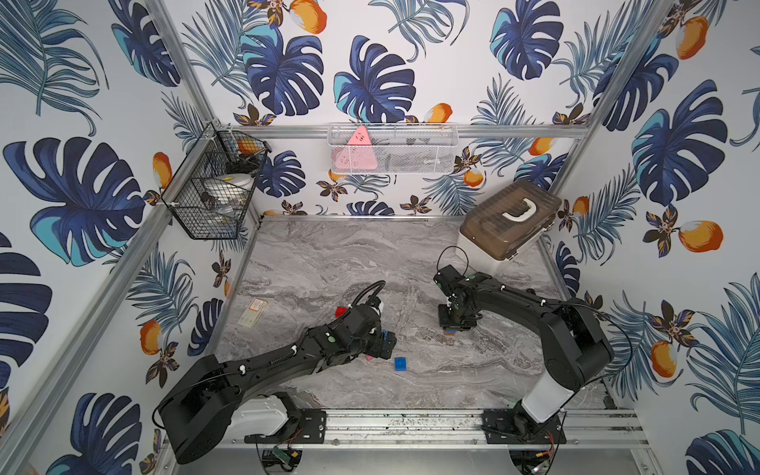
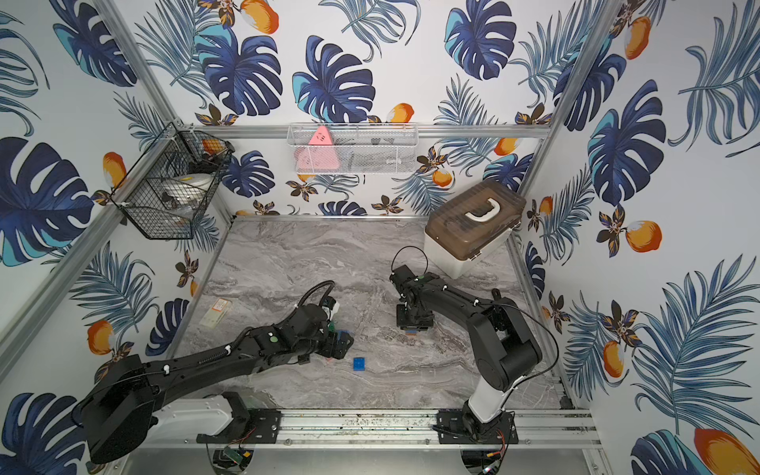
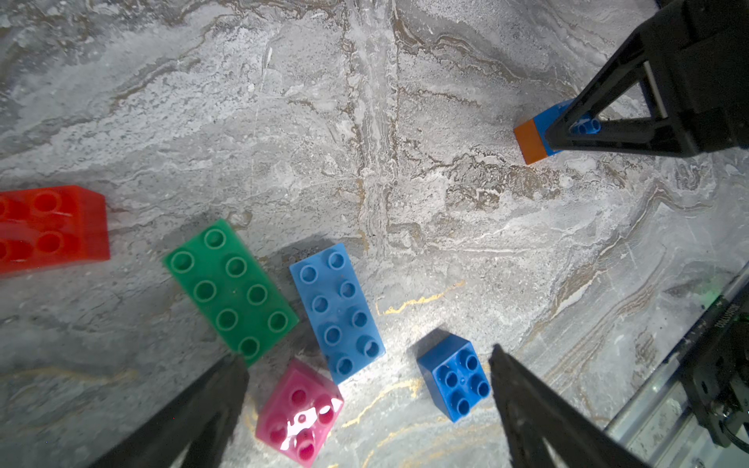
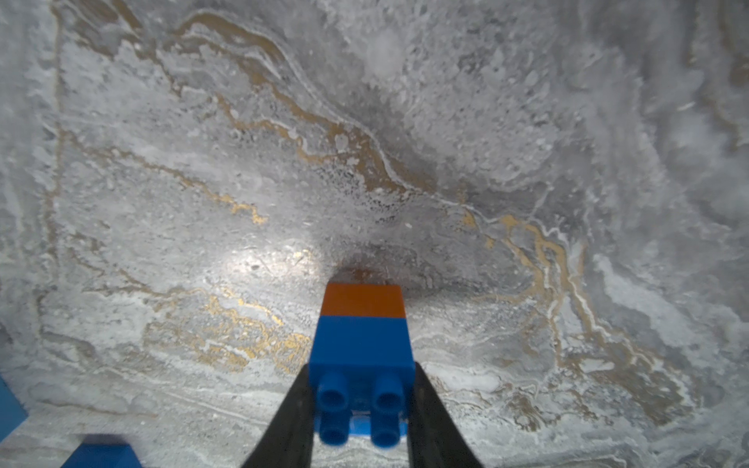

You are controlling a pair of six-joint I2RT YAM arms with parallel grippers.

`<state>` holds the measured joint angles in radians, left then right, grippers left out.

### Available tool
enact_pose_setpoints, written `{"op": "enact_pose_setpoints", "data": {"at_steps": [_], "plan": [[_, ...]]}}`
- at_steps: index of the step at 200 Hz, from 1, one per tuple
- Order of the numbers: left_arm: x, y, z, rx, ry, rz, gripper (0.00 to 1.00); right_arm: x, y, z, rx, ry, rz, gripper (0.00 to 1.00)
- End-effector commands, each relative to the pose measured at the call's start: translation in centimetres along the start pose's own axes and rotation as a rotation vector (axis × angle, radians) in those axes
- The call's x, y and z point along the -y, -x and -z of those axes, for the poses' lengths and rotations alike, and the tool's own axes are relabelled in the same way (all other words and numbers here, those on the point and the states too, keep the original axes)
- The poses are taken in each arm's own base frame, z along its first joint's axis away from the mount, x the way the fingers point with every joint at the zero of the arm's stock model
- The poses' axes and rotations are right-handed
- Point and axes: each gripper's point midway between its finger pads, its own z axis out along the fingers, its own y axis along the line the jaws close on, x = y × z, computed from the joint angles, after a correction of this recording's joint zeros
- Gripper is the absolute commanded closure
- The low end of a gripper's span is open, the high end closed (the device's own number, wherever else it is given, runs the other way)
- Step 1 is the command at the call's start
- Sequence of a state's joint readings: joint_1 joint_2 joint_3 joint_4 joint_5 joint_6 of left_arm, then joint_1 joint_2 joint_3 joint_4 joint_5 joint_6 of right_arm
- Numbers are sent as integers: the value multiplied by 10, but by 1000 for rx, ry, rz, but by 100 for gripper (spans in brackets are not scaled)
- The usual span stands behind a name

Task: Assemble a spoon with lego
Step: Assemble the lego brick with the lego brick, then pick up the lego brick from the center of the board.

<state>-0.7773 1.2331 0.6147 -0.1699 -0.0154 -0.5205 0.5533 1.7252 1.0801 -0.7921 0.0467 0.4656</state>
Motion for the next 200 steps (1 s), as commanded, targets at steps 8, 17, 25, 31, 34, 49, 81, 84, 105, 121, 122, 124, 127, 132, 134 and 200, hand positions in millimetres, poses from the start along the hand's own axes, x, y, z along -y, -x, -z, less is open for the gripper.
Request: {"op": "enact_pose_setpoints", "data": {"at_steps": [8,17,25,31,34,49,81,84,105,121,122,124,127,132,134,200], "plan": [[1,4,2,18,0,-13,1,1,-3,-13,-24,-10,18,72],[0,3,2,16,1,-13,1,-1,1,-7,-10,0,17,71],[0,3,2,15,3,-13,1,-3,3,-2,-1,6,18,70],[0,3,3,17,3,-11,1,-4,4,1,4,11,19,69],[0,3,3,17,2,-11,1,-4,5,3,7,14,17,68],[-1,3,4,20,4,-11,1,-6,9,11,25,22,17,65],[-1,4,6,24,3,-7,1,-5,11,21,41,24,17,56],[-1,4,6,25,3,-7,1,-5,11,21,41,24,17,55],[-1,3,7,26,2,-5,1,-3,10,26,48,24,15,48],[-1,3,9,28,2,-3,1,-1,10,31,61,18,13,47],[-1,3,9,27,2,-3,1,-1,10,32,62,19,13,47],[-2,3,9,26,2,-3,1,-1,9,32,63,18,13,47],[-2,3,10,28,2,-2,1,-1,9,34,65,18,12,47],[-2,3,11,29,1,-1,1,-1,7,36,65,17,13,47],[-2,3,11,29,2,0,1,-1,7,37,67,18,13,47],[-11,-5,21,34,28,33,1,-50,-37,63,96,84,60,43]]}}
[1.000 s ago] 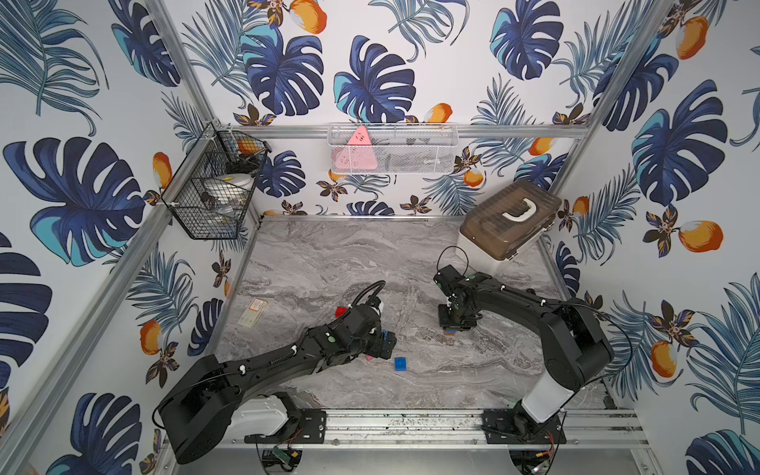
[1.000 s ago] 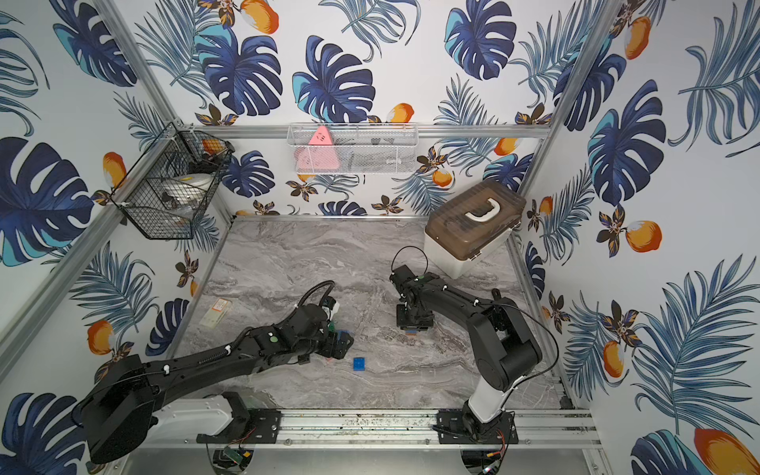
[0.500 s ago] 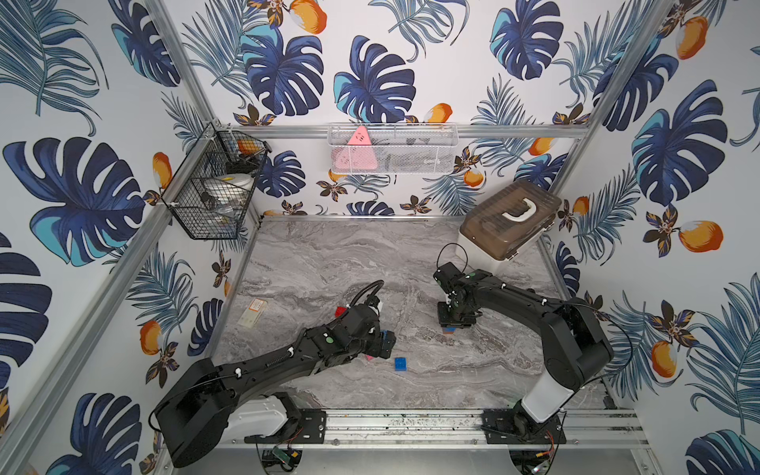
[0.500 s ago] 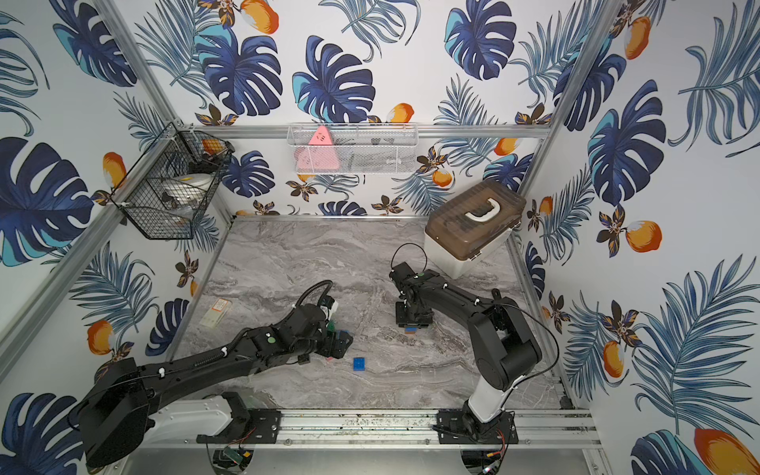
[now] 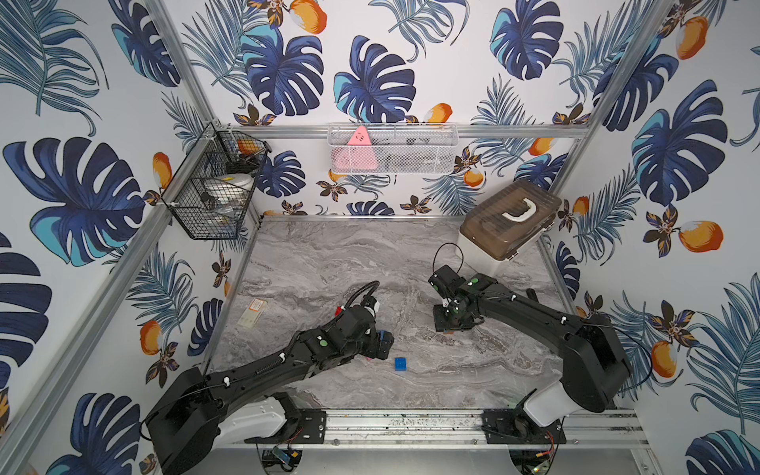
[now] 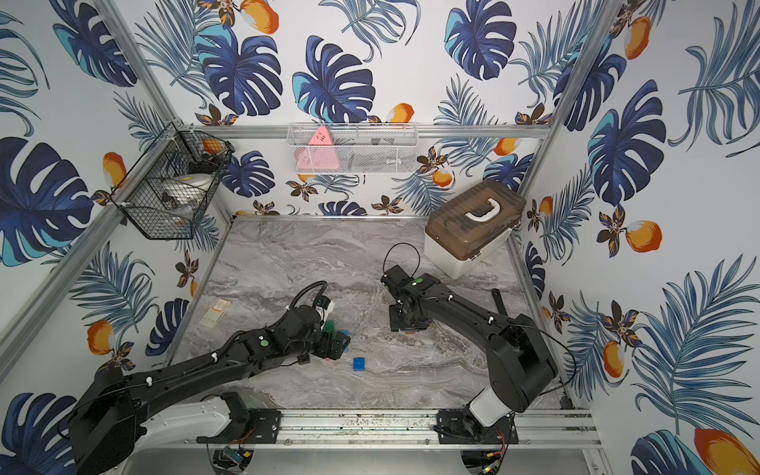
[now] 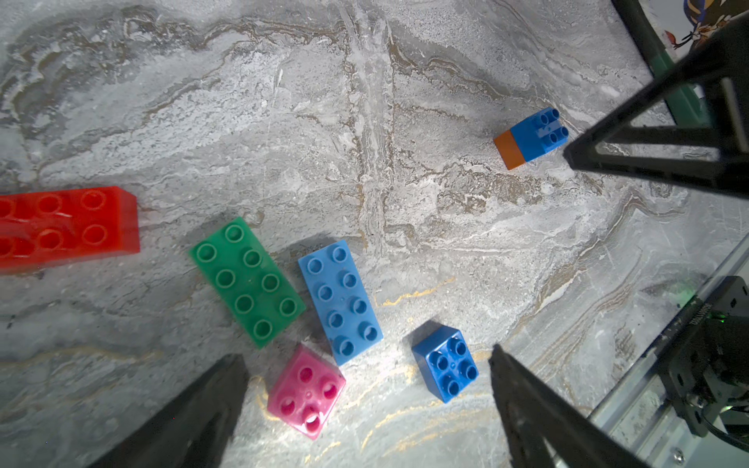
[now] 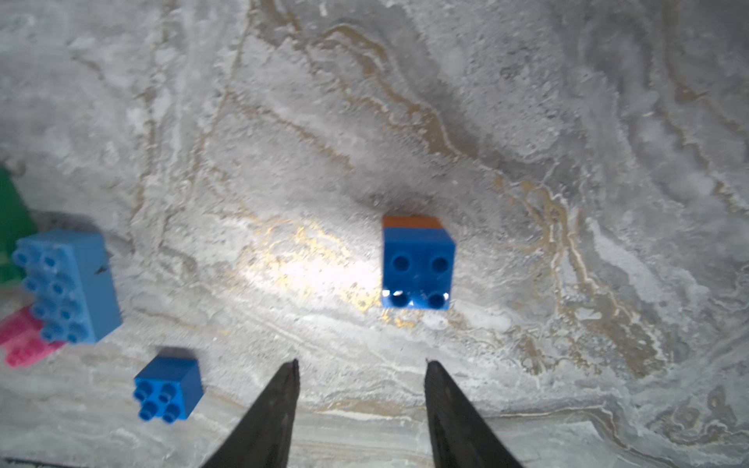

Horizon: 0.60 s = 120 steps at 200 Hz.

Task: Assemble a spoon with lego
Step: Pick up the lego brick from the center of the board.

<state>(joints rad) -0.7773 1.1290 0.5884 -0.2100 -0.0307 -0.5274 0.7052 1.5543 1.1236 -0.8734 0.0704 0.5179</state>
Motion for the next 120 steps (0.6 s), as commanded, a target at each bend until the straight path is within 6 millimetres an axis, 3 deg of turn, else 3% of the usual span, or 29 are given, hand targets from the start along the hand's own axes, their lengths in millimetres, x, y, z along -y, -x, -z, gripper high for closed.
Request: {"op": "enact_pose_setpoints", "data": {"at_steps": [1,56,97,102,120], "plan": [[-9,-7,3,-6,35,24,1,-17,-21,3,-27,13,-31,43],[-26,-18,16,0,92,61,1,-77,-63,-9,-74,84,11,39],[-40,-30,23,-7,139,92,1,-100,-75,-21,-109,94,42,38],[-42,-32,24,-8,145,96,1,-110,-69,-16,-94,115,47,38],[-48,-37,28,-10,160,108,1,-116,-71,-19,-104,115,60,38]]}}
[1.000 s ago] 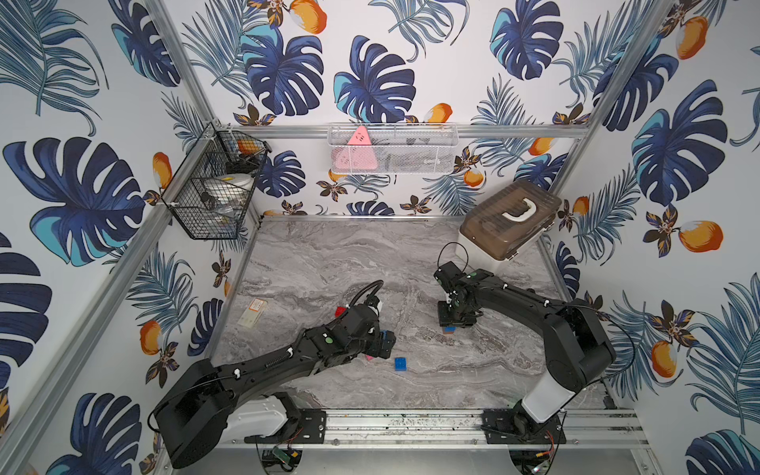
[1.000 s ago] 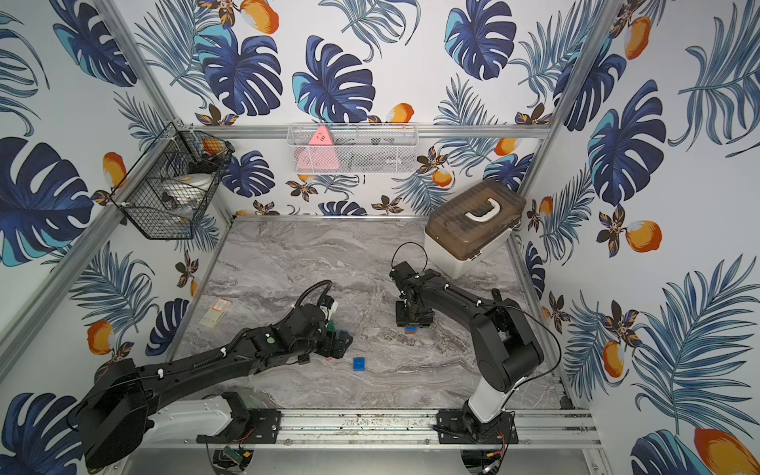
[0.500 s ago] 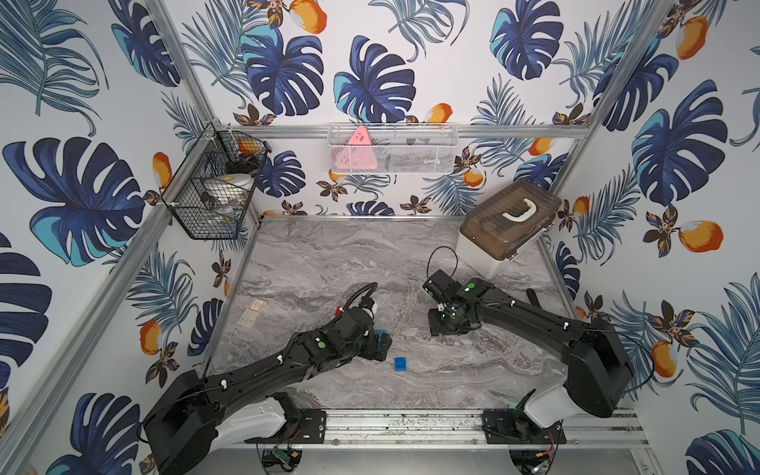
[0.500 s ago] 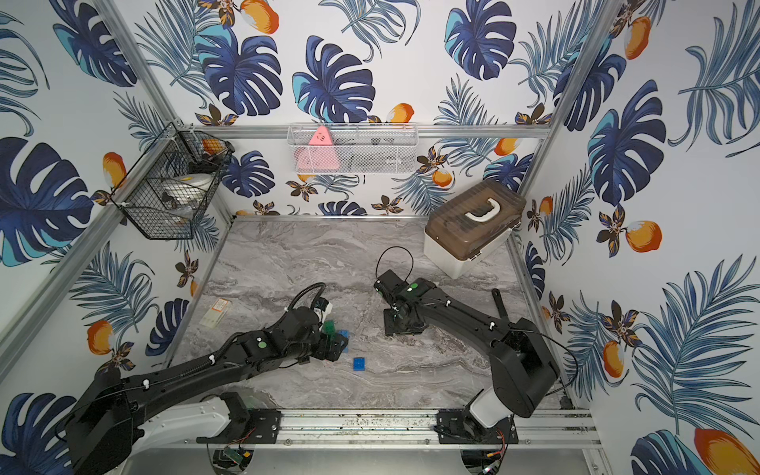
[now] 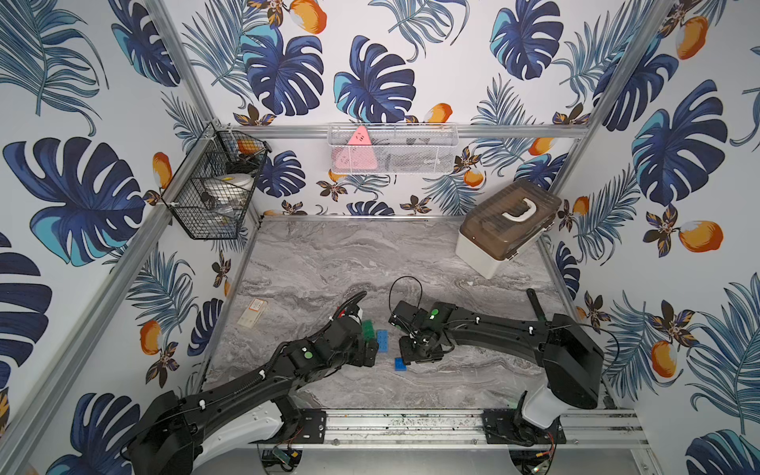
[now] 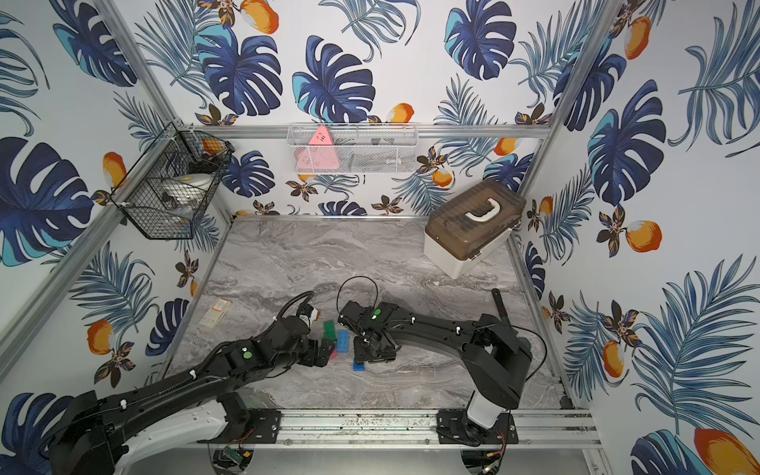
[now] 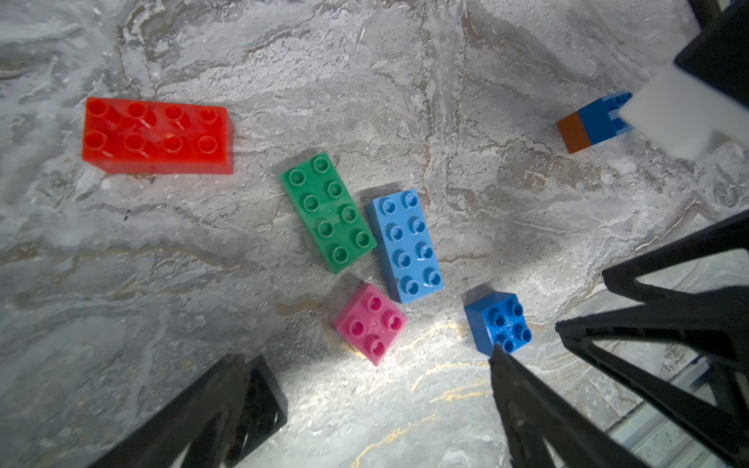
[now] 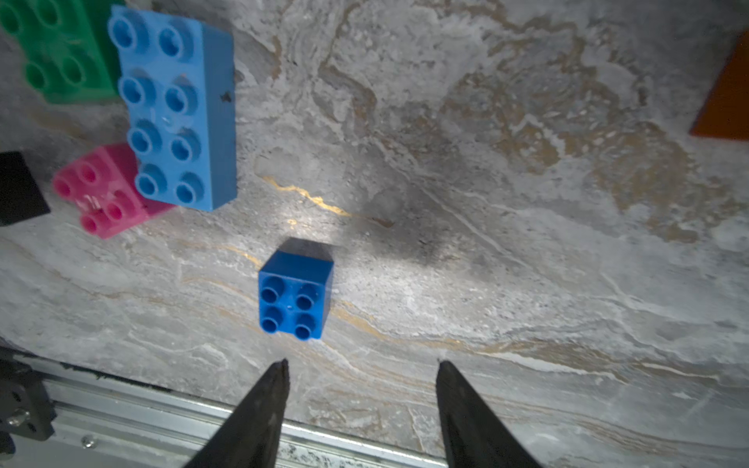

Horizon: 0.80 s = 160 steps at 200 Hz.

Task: Assemble a spoon with lego
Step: Pick up the lego brick from the center of the board.

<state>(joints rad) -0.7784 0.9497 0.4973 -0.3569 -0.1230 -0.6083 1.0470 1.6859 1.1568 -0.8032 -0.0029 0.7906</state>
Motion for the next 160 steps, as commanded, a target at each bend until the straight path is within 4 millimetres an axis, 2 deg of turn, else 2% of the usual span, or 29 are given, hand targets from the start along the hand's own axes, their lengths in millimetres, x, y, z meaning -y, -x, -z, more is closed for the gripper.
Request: {"op": "enact_pose_setpoints", "data": {"at_steps": [1,37,78,160], "plan": [[-14,-8,4,-8,52,34,1,-13,1,-2,-5,28,-3,38],[-22,-12,11,5,69,51,1,-23,-1,-13,-34,36,18,38],[-23,-13,10,5,72,54,1,-24,-4,-25,-63,6,31,39],[-23,-12,10,3,74,48,1,-21,1,-35,-68,-54,32,50]]}}
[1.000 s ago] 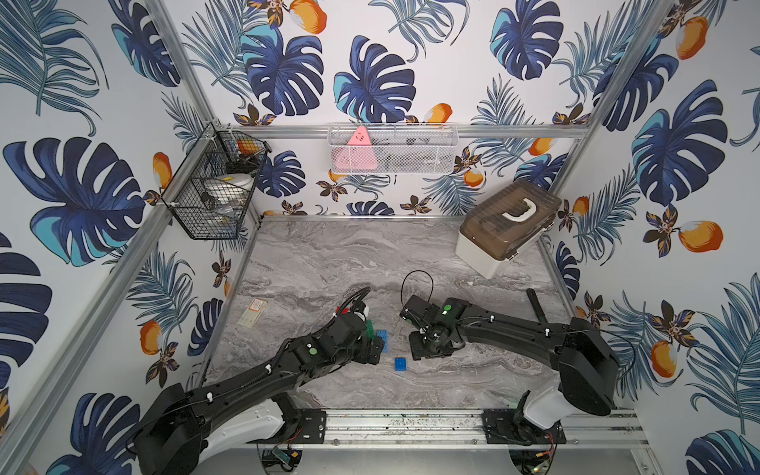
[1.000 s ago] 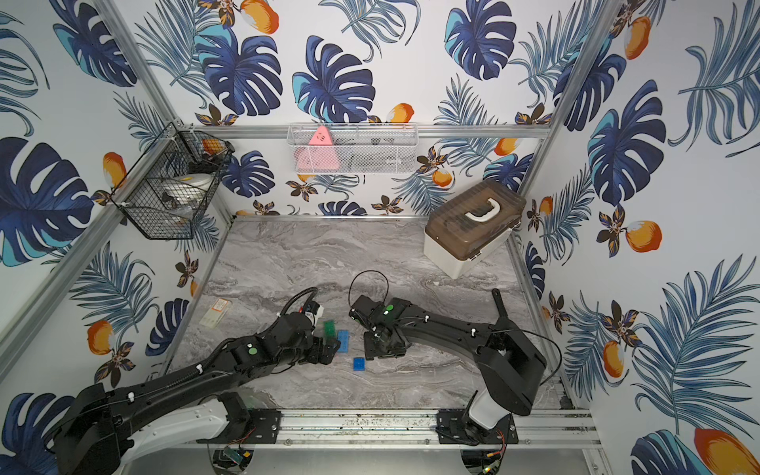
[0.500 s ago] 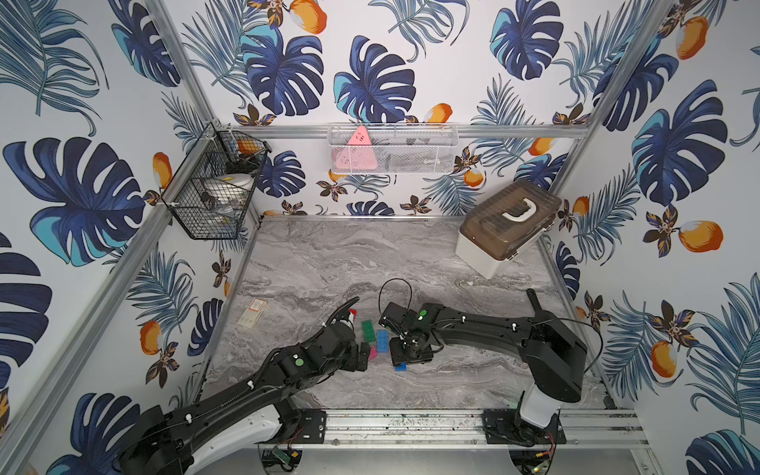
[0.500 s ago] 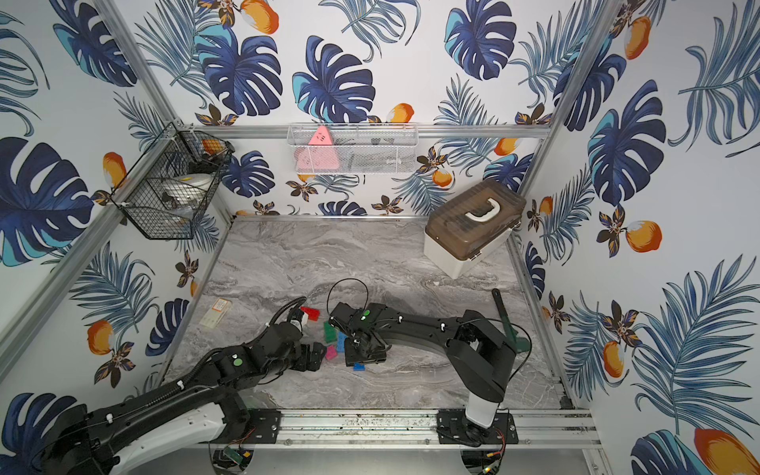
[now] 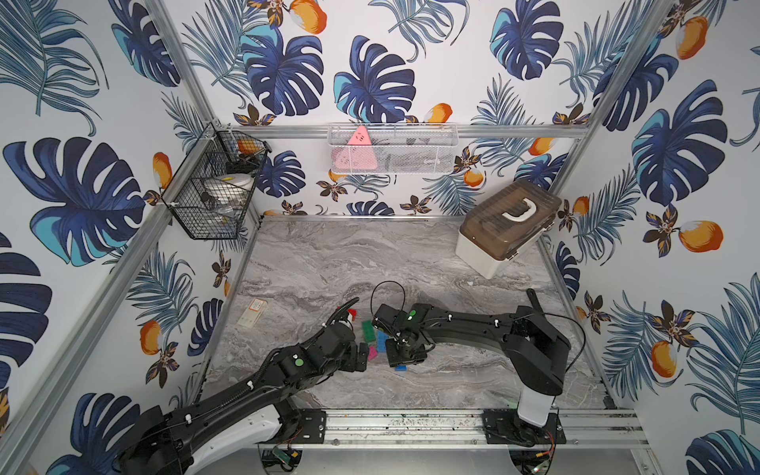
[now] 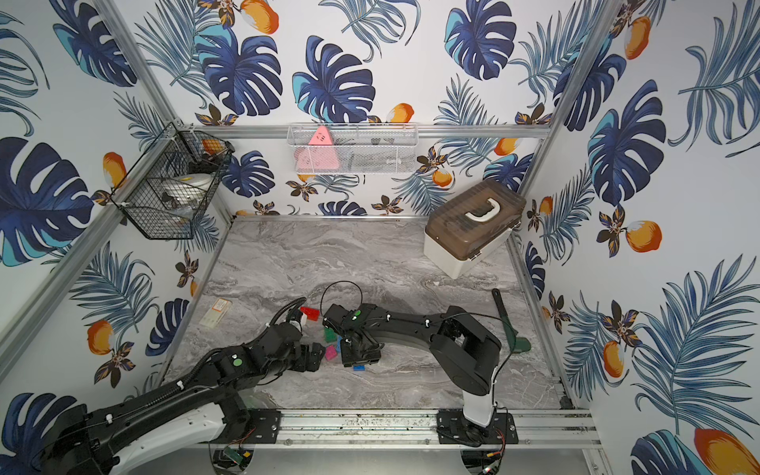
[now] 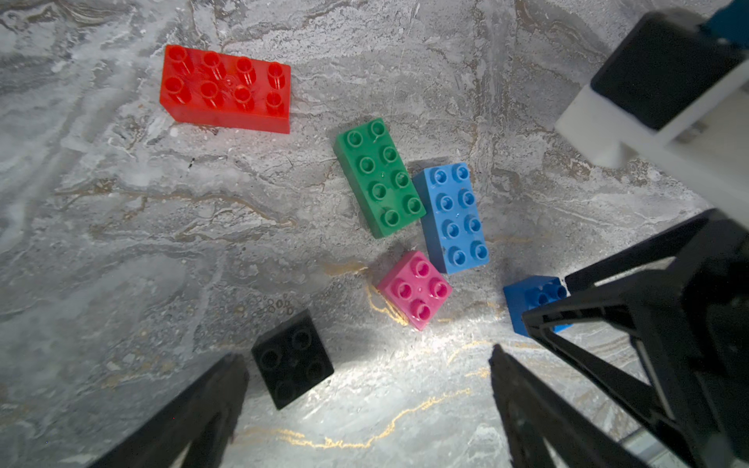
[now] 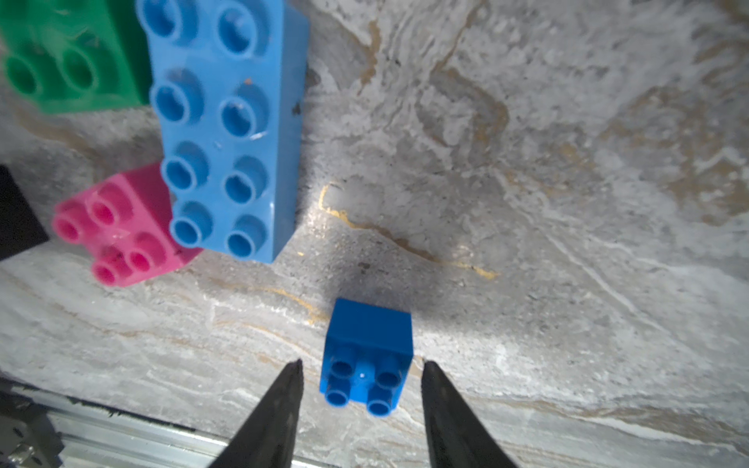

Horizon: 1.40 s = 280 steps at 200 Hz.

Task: Assemble a spoon with lego
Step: Pick up the lego brick from the center of the board, then assemble the lego brick with the lego brick.

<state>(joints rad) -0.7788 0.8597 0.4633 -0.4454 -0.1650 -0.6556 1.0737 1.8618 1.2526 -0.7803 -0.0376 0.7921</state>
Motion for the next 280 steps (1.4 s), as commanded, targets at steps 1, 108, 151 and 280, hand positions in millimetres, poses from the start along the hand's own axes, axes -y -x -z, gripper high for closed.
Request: {"op": "enact_pose_setpoints", "data": {"at_steps": [1,108,151,280], "plan": [[-4,0,0,5,20,5,1,4,1,-1,-1,-36,7,51],[-3,0,-1,1,18,0,1,10,-1,-4,-11,-59,-6,67],[7,2,-3,-12,-20,-28,1,18,7,20,46,-40,-14,73],[55,10,-17,-42,-118,-137,1,140,73,78,116,-78,-119,73]]}}
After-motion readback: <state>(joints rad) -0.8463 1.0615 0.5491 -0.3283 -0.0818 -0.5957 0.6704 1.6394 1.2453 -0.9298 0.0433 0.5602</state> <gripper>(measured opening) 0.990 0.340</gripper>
